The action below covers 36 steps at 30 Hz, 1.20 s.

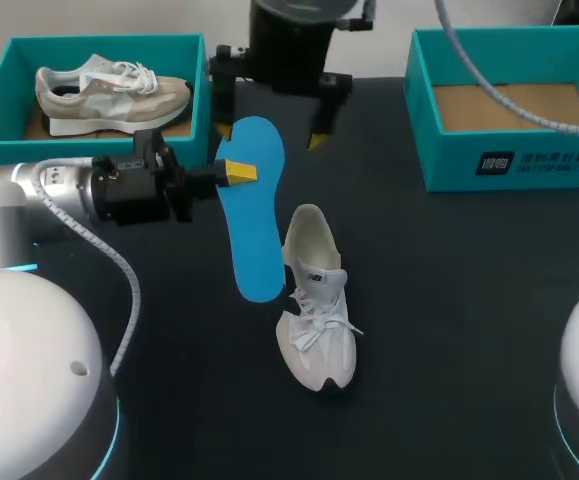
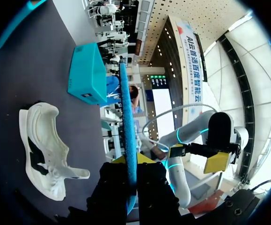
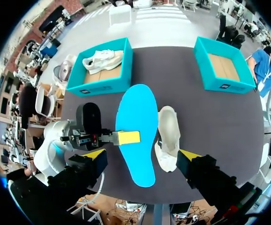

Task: Take the shoe out of the shoebox, open the shoe tongue, remove and reinsert the insole, then place the shoe into the shoebox

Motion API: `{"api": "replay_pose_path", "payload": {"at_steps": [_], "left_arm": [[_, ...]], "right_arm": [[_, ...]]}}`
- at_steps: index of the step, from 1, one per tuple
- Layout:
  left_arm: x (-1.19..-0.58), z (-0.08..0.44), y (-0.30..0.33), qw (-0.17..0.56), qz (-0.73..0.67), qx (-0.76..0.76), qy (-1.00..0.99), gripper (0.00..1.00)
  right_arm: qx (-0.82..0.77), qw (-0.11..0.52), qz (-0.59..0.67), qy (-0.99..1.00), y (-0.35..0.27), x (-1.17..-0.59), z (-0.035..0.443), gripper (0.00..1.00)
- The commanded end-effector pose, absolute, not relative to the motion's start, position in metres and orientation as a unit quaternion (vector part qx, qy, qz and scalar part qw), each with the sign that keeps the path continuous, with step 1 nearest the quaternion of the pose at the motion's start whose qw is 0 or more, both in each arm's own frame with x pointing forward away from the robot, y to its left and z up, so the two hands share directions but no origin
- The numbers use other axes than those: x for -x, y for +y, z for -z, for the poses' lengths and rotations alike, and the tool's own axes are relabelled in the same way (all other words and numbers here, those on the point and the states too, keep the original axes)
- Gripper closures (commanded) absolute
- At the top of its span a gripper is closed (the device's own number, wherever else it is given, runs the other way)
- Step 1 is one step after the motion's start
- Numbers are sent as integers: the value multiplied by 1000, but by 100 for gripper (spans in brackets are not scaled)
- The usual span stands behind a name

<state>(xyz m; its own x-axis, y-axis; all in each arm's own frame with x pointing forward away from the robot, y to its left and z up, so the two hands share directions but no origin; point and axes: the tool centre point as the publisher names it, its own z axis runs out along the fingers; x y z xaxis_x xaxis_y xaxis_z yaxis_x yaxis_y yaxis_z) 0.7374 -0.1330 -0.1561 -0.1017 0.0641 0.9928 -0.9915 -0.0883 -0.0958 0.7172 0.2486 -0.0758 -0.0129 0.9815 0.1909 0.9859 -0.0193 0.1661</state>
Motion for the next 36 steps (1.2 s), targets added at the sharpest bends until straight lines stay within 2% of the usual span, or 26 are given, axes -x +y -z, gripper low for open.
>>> {"api": "replay_pose_path", "payload": {"at_steps": [1, 5, 12, 16, 28, 36], "left_arm": [[-736, 156, -132, 469, -561, -479, -486, 100], [-736, 156, -132, 469, -561, -479, -486, 100], [-736, 156, -132, 469, -561, -479, -486, 100], [-736, 156, -132, 469, -561, -479, -486, 100], [-736, 156, -132, 469, -561, -479, -486, 100], [-736, 156, -132, 469, -561, -479, -486, 100]], "right_arm": [[676, 119, 244, -685, 223, -714, 89, 0], [655, 177, 301, -670, 212, -712, 97, 0], [628, 222, 384, -640, 198, -710, 111, 0], [601, 269, 412, -629, 192, -710, 119, 0], [546, 347, 454, -613, 191, -717, 137, 0], [523, 377, 480, -595, 190, -718, 151, 0]]}}
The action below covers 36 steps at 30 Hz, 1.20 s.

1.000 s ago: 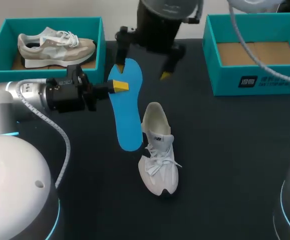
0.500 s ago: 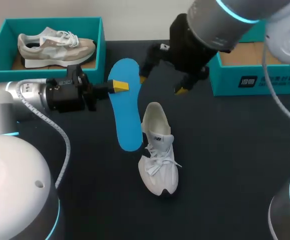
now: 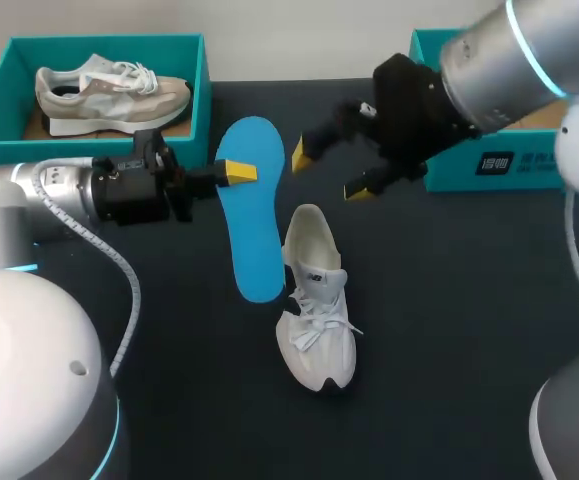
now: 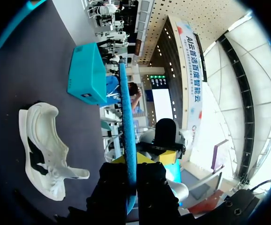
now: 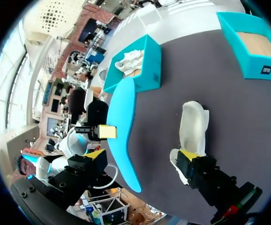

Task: Take the shoe out of the shoebox, open the shoe tongue, remove and reinsert the insole, then place the shoe into the shoebox

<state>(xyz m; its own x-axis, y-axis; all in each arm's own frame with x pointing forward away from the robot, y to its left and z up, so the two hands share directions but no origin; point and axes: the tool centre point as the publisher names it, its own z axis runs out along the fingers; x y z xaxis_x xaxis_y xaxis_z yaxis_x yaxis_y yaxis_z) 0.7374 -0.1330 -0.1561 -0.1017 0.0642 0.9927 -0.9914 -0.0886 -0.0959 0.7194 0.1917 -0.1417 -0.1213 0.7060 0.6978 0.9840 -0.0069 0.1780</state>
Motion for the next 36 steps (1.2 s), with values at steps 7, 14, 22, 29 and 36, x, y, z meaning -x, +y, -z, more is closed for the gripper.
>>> {"api": "replay_pose_path", "payload": {"at_steps": [7, 14, 22, 29, 36], "left_arm": [[-736, 156, -132, 469, -561, -479, -486, 100], [-736, 156, -132, 469, -561, -479, -486, 100], [-736, 156, -132, 469, -561, -479, -486, 100], [-736, 156, -132, 469, -561, -479, -486, 100], [-736, 156, -132, 469, -561, -479, -486, 100]], "right_arm": [[498, 405, 493, -586, 185, -719, 158, 0], [481, 420, 511, -576, 181, -722, 163, 0], [476, 428, 516, -569, 170, -721, 170, 0], [487, 433, 505, -566, 157, -720, 175, 0], [496, 430, 502, -564, 148, -721, 176, 0]]}}
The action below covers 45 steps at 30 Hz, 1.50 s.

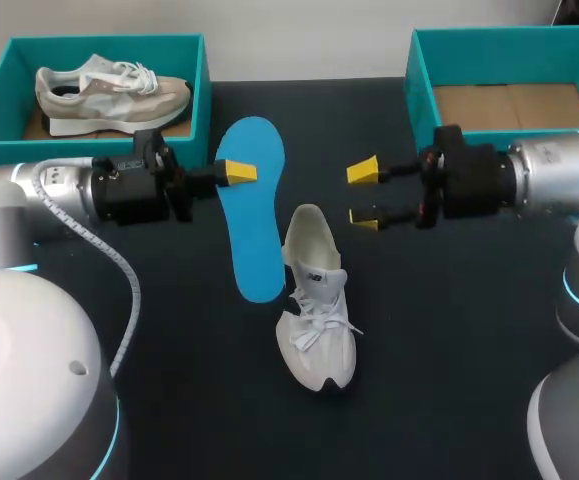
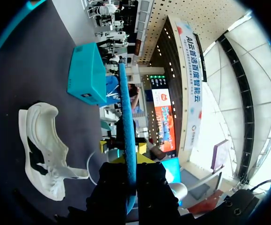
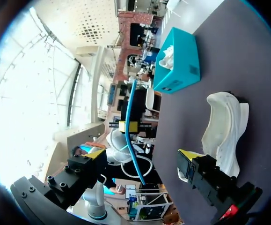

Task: Take the shoe out of the shoebox, open the shoe tongue, remove and reinsert the insole, then place the shoe into the shoebox

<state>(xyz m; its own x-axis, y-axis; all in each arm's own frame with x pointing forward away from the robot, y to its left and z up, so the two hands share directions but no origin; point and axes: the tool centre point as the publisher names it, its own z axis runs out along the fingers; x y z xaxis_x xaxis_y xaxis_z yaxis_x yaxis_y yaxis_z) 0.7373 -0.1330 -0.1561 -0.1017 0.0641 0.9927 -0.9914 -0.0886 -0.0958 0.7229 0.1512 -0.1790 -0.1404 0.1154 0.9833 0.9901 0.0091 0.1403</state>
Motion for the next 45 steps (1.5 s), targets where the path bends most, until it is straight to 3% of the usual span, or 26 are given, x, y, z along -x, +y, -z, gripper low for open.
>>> {"api": "replay_pose_path", "payload": {"at_steps": [1, 12, 21, 29, 33, 45], "left_arm": [[-736, 156, -132, 469, -561, -479, -486, 100], [-737, 154, -129, 464, -589, -435, -499, 100], [-746, 140, -130, 289, -715, -225, -595, 100], [-762, 126, -127, 17, -743, 10, -669, 100], [-766, 129, -126, -59, -736, 106, -666, 100], [-765, 122, -127, -48, -756, 108, -644, 100]], "right_arm": [[496, 431, 501, -564, 148, -721, 176, 0], [502, 425, 502, -562, 148, -721, 176, 0], [502, 425, 502, -562, 148, -721, 176, 0], [502, 425, 502, -562, 148, -721, 176, 0], [502, 425, 502, -562, 148, -721, 176, 0], [502, 425, 502, -562, 148, -721, 176, 0]]}}
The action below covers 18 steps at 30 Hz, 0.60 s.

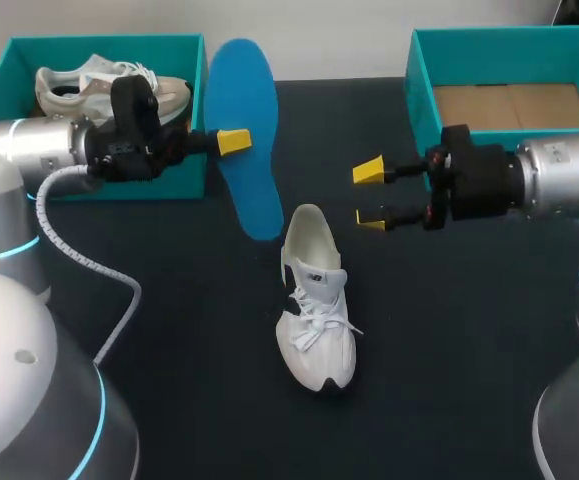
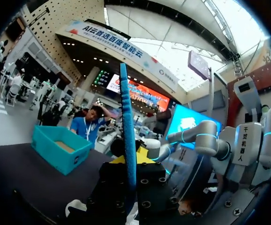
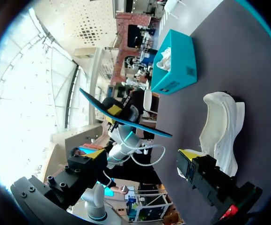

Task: Take the shoe out of the shoebox, open the shoe tongue, remove and reinsert the insole, then place the shoe into the shoebox

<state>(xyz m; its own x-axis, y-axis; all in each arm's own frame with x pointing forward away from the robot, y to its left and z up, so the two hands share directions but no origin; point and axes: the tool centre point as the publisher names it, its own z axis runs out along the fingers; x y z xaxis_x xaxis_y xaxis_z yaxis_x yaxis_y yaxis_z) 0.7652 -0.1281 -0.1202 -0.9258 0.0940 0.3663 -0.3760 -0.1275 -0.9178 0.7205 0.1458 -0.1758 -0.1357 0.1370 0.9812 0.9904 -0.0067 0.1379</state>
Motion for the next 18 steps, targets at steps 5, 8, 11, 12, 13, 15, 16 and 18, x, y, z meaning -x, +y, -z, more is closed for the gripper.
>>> {"api": "replay_pose_path", "payload": {"at_steps": [5, 8, 11, 12, 13, 15, 16, 18], "left_arm": [[-765, 122, -127, -48, -756, 108, -644, 100], [-765, 122, -127, -48, -756, 108, -644, 100], [-771, 124, -126, -106, -748, 142, -639, 100], [-772, 125, -125, -125, -750, 156, -631, 100], [-773, 125, -125, -129, -750, 148, -631, 100], [-776, 127, -124, -184, -739, 208, -615, 100], [-777, 128, -123, -180, -742, 194, -616, 100], [-776, 132, -122, -227, -721, 259, -601, 100]], "right_arm": [[502, 425, 502, -562, 148, -721, 176, 0], [502, 425, 502, -562, 148, -721, 176, 0], [502, 425, 502, -562, 148, -721, 176, 0], [502, 425, 502, -562, 148, -721, 176, 0], [502, 425, 502, -562, 148, -721, 176, 0], [502, 425, 502, -562, 148, -721, 176, 0], [502, 425, 502, -562, 148, -721, 176, 0], [502, 425, 502, -562, 148, -721, 176, 0]]}}
